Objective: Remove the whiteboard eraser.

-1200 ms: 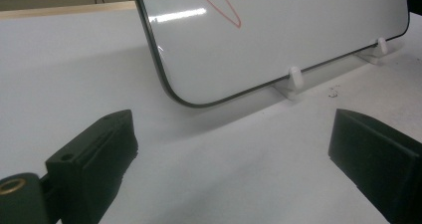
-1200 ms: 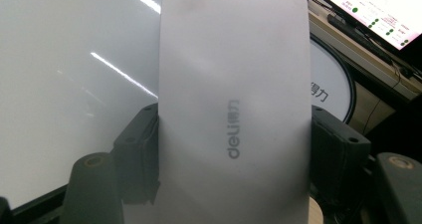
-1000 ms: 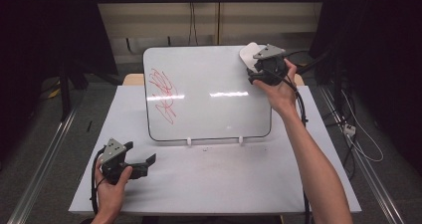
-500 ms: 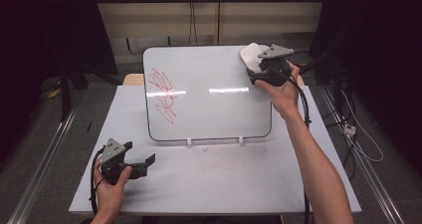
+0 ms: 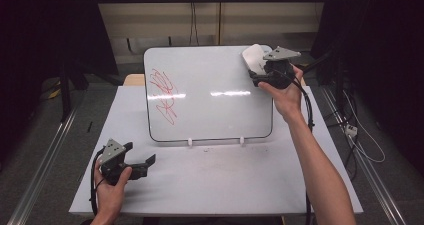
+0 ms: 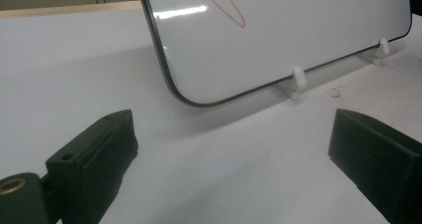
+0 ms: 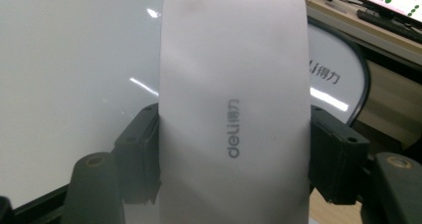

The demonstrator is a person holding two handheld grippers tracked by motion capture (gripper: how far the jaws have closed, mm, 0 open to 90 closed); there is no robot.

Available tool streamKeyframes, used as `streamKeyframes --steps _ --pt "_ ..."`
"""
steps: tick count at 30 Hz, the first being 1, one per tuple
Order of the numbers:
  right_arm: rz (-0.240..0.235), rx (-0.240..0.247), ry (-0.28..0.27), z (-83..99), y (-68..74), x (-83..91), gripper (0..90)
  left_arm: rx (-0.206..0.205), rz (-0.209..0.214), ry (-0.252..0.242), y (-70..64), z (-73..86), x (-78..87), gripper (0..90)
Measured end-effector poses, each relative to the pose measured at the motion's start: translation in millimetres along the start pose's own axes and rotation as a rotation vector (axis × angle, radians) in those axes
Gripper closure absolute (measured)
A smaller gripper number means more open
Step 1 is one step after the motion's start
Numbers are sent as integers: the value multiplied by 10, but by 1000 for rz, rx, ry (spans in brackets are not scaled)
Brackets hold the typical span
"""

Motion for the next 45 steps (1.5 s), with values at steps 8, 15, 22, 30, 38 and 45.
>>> streamKeyframes --steps 8,15,22,30,38,45 --pt "-16 -7 -33 -21 50 108 316 6 -3 7 -3 24 5 47" --pt "-44 -5 -53 30 161 142 316 13 -6 7 24 37 18 47" --pt "-63 -6 -69 18 262 179 316 14 -7 3 26 35 25 47" --pt "-96 -4 -88 8 407 229 316 12 -11 5 23 34 32 47" --pt "-121 6 -108 -25 523 276 316 10 -16 6 13 31 43 47" --pt "-144 23 -125 -60 643 330 316 8 -15 10 4 33 31 47"
Point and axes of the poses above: each handheld gripper's, and its own axes: x roughly backward along the jaws, z roughly out of its underside, y roughly to its left, the point moved 8 cm from there along -x, roughly forward along the jaws, and after that the axes turned 9 degrees about z, right-handed, at the moved point
